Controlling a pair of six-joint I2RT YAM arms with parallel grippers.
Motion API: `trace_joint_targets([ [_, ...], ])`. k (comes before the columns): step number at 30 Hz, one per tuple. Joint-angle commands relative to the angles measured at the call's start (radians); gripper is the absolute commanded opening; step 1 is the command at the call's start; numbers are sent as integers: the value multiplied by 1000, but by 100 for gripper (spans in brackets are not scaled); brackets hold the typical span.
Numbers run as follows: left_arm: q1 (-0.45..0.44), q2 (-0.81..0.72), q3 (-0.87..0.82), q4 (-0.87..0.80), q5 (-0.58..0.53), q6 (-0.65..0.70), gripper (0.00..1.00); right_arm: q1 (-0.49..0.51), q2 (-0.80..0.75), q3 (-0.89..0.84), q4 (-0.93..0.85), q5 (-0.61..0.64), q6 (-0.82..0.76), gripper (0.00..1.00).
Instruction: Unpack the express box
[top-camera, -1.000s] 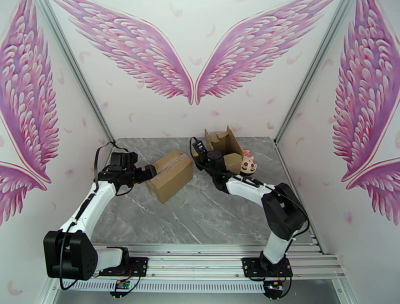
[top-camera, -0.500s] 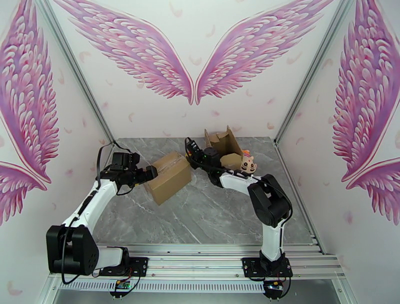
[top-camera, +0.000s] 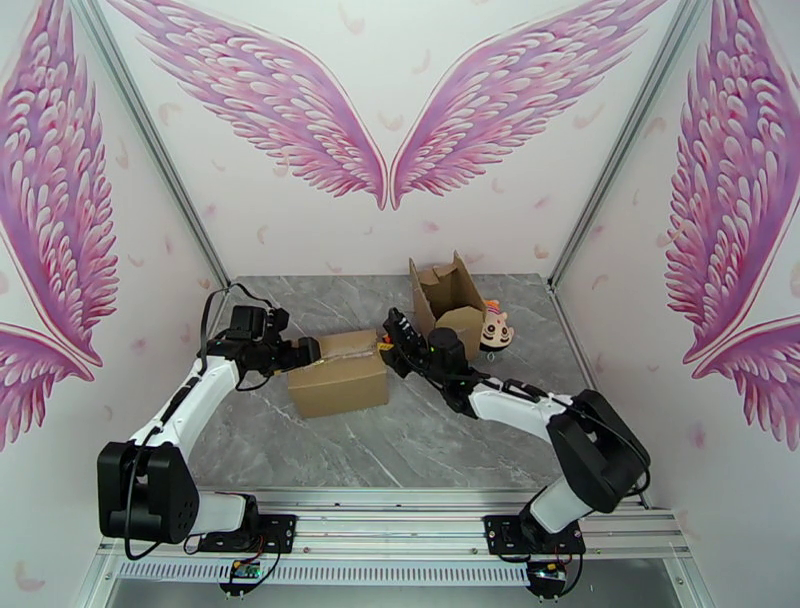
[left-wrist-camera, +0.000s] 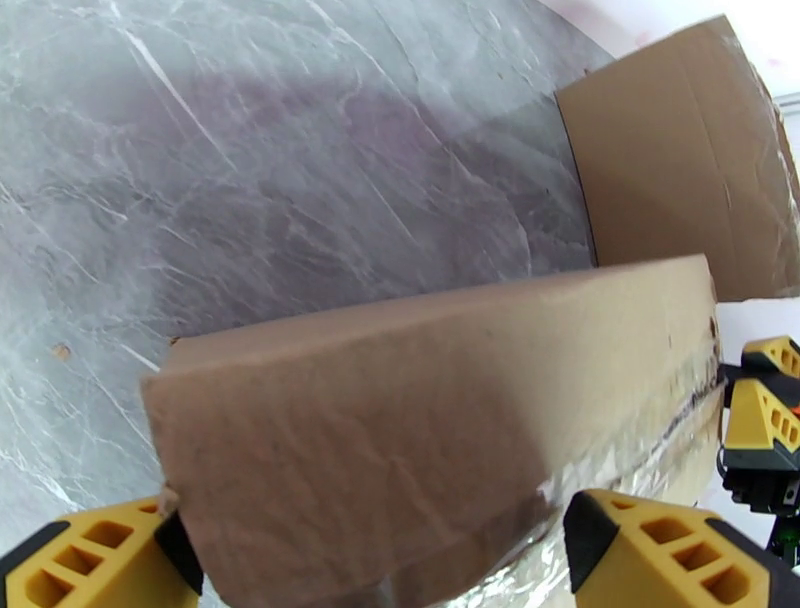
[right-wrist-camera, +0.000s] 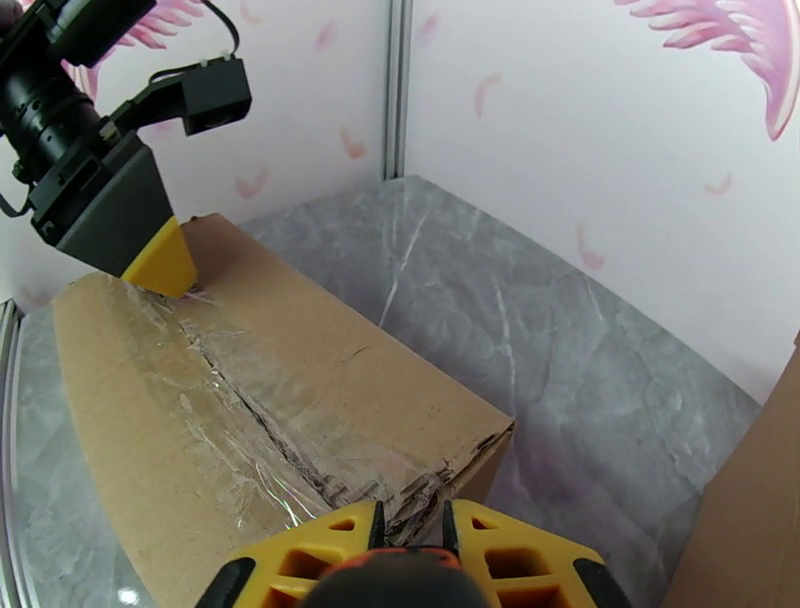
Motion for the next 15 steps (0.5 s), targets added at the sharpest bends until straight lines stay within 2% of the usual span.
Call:
trace_joint_targets([
  [1, -37, -42, -20, -44, 3, 18, 99, 10, -96, -11, -124, 188, 68, 6],
  [5, -42, -92, -4, -77, -261, 80, 99, 8, -158, -12, -208, 303, 106, 6],
  [8, -57, -128, 17, -70, -407, 143, 99, 5, -176, 4, -255, 378, 137, 6],
  [11, -95, -179, 32, -32, -468, 225, 99, -9, -193, 11, -271, 406, 182, 6],
  [15, -200, -255, 22, 42, -495, 384, 99, -16, -226, 16, -221, 351, 209, 6],
])
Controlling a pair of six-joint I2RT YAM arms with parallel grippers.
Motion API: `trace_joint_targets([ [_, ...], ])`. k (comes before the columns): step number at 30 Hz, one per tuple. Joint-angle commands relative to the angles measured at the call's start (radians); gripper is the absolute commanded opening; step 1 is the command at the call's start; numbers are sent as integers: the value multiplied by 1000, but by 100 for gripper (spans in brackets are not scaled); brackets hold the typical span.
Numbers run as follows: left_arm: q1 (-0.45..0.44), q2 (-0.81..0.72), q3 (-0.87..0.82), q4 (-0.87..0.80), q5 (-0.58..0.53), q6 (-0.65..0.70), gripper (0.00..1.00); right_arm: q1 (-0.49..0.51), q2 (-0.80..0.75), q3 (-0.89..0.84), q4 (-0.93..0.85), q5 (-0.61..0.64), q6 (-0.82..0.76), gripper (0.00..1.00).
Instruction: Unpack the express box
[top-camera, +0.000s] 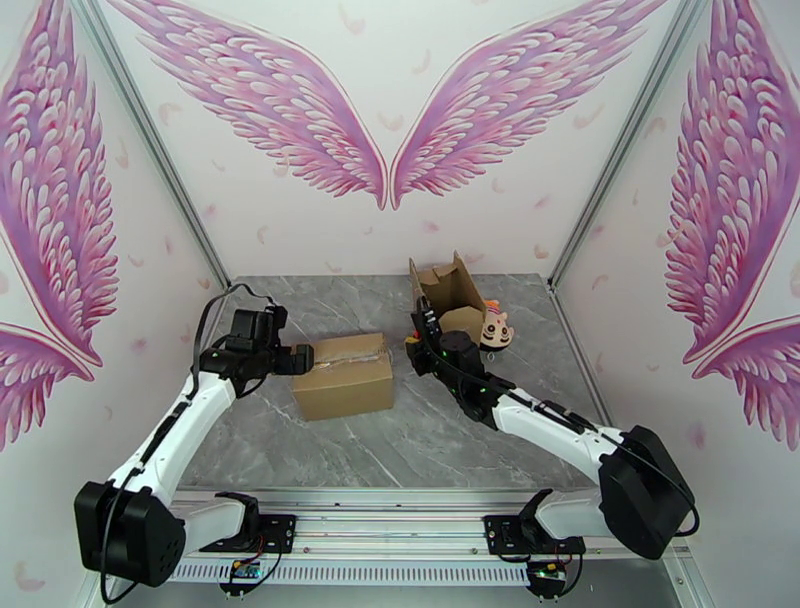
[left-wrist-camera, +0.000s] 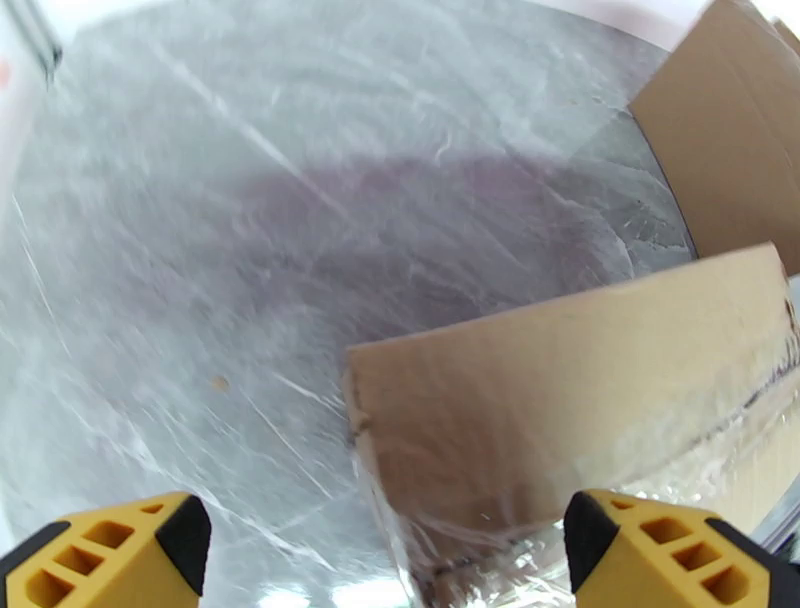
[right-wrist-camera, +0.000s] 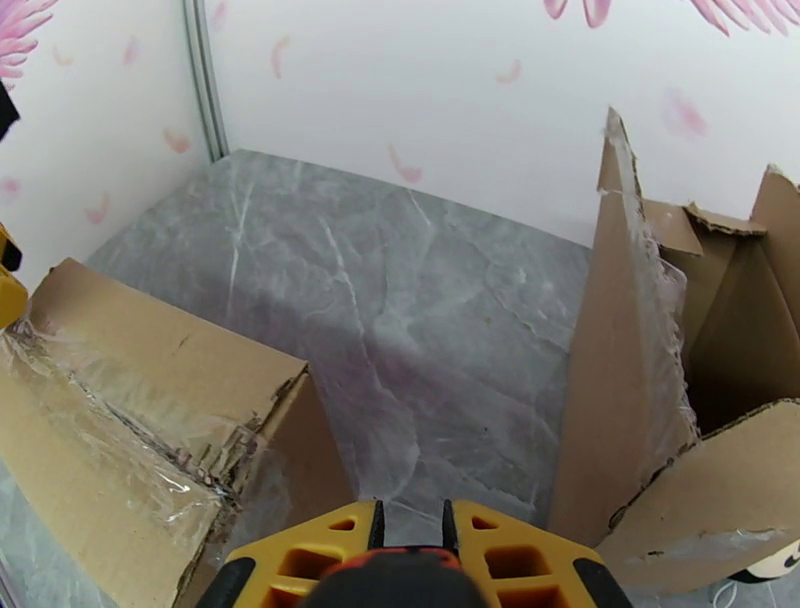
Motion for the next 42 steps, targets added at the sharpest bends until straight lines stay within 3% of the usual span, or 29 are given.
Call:
trace_joint_targets([
  [1, -90, -79, 18, 88, -76, 190, 99, -8, -54, 28, 28, 3, 57, 6],
  [8, -313, -120, -71, 239, 41, 519, 99, -22, -56, 103, 23, -76, 131, 6],
  [12, -428, -57, -80, 232, 81, 711, 99, -45, -36, 123, 53, -138, 204, 6],
  [15, -469, 34, -35, 201, 67, 780, 99, -51, -13, 141, 66, -171, 232, 5],
  [23, -479, 135, -12, 273, 42, 823, 99, -51, 32, 122, 151, -179, 276, 4],
  [42, -464, 131, -153, 397, 97, 781, 93, -54, 134, 148, 252, -223, 403, 4],
])
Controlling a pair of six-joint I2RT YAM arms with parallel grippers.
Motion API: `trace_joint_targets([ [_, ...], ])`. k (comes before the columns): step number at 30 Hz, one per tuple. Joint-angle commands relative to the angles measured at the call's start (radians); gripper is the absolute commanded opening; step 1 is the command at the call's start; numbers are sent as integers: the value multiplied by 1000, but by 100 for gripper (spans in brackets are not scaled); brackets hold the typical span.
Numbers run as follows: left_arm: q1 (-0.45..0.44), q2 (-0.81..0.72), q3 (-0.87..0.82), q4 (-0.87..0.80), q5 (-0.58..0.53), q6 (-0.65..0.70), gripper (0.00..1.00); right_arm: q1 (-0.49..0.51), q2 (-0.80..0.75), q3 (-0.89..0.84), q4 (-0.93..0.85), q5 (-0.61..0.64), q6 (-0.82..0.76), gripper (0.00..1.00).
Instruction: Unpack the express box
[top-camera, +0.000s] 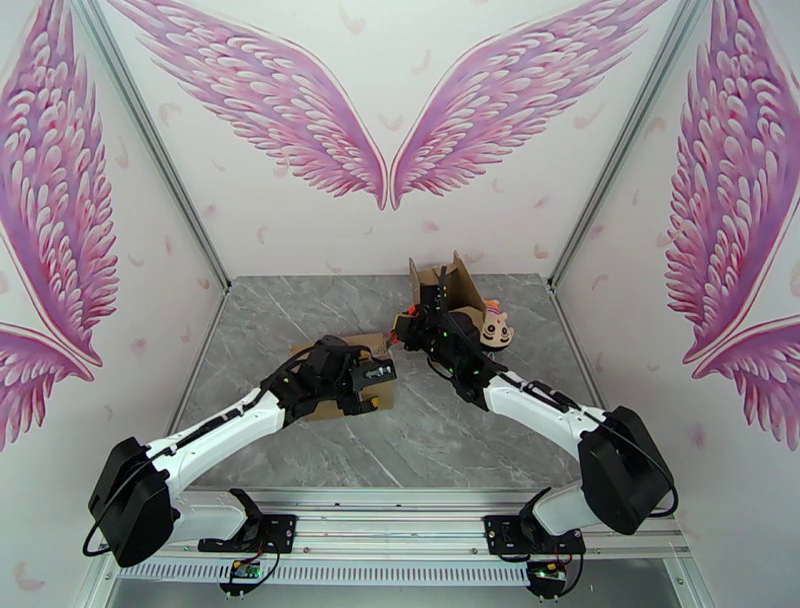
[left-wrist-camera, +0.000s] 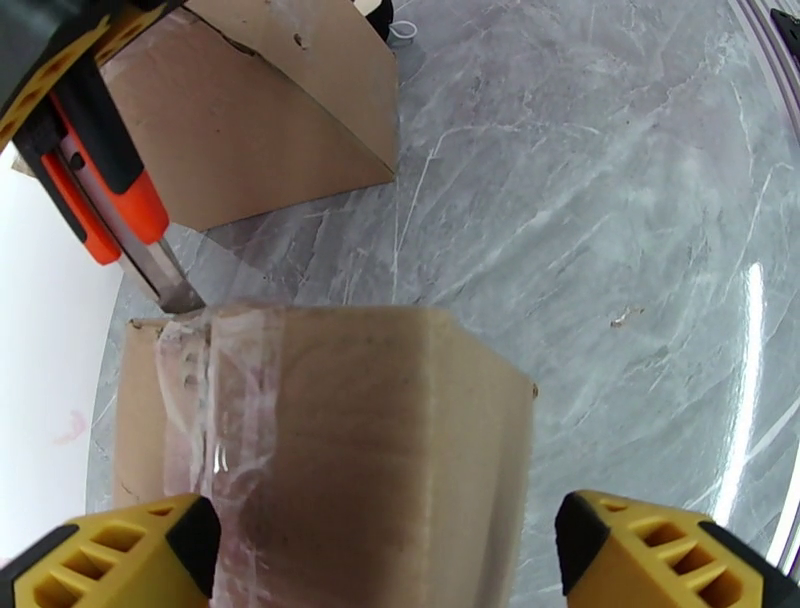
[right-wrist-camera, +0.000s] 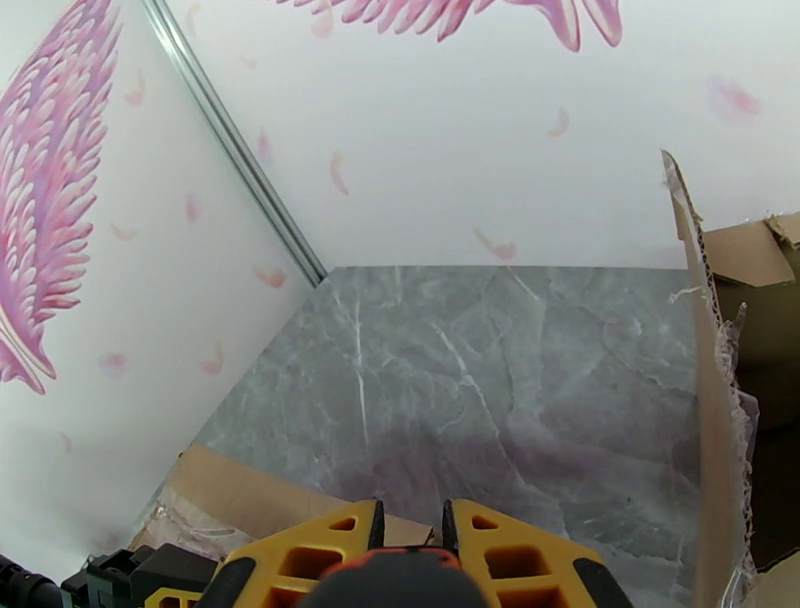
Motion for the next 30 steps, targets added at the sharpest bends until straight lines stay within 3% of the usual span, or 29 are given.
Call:
trace_joint_targets([
  [1, 7, -5, -25, 38, 15, -9, 93, -7, -1, 26, 73, -16, 38, 4],
  [16, 19, -34, -61, 80, 31, -29, 89, -7, 7, 7, 120, 19, 86, 3],
  [30, 26, -34, -77, 101, 17, -44, 90, -5, 24, 22, 25, 25, 92, 3],
])
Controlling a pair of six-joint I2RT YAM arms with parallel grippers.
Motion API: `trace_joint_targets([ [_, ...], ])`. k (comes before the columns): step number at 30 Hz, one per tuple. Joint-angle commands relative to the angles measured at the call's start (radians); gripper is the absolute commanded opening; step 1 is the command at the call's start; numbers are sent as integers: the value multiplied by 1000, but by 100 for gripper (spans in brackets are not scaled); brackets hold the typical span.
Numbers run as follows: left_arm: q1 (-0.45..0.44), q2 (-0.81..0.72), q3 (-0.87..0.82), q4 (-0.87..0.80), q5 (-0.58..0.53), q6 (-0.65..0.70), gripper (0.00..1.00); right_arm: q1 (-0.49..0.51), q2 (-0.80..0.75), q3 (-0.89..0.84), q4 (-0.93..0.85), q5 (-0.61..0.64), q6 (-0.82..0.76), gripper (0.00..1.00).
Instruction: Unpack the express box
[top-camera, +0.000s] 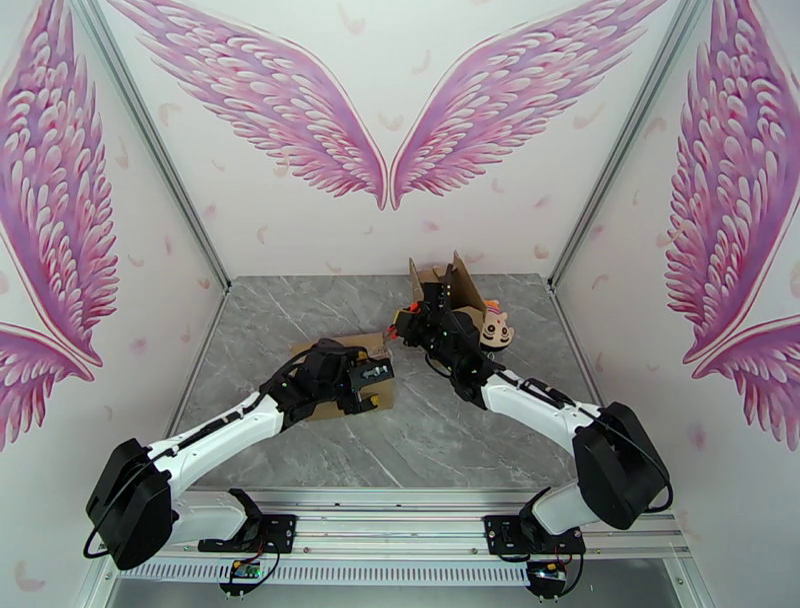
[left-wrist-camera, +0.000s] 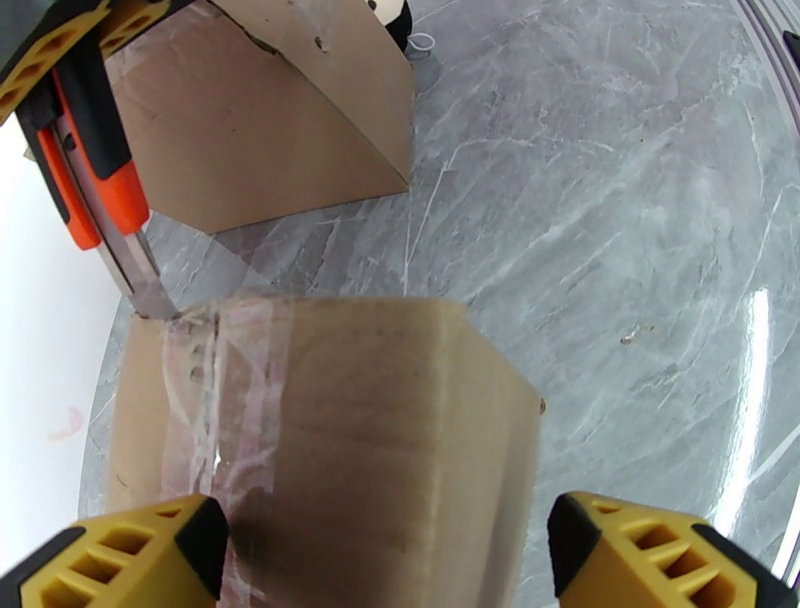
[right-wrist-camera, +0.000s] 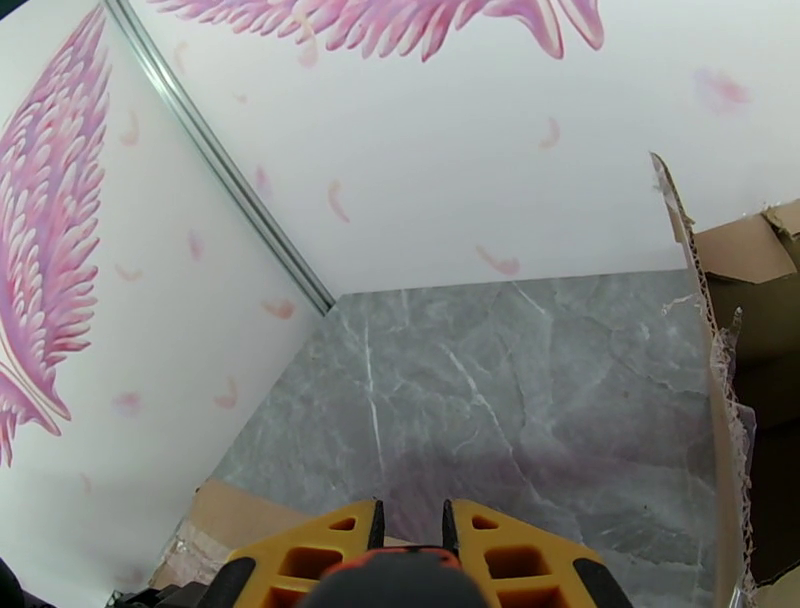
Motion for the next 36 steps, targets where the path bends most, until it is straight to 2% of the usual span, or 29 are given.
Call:
trace_joint_targets([
  [1, 7, -17, -18, 13, -4, -18, 90, -1, 6, 21, -30, -2, 18, 3],
  [14, 6, 27, -38, 123, -79, -80, 94, 5, -48, -5, -117, 4, 46, 2],
  [22, 7, 38, -63, 171, -157, -167, 92, 16, -78, -6, -173, 17, 58, 2],
  [36, 10, 22, -89, 204, -168, -253, 87, 40, -143, -57, -228, 47, 123, 1],
])
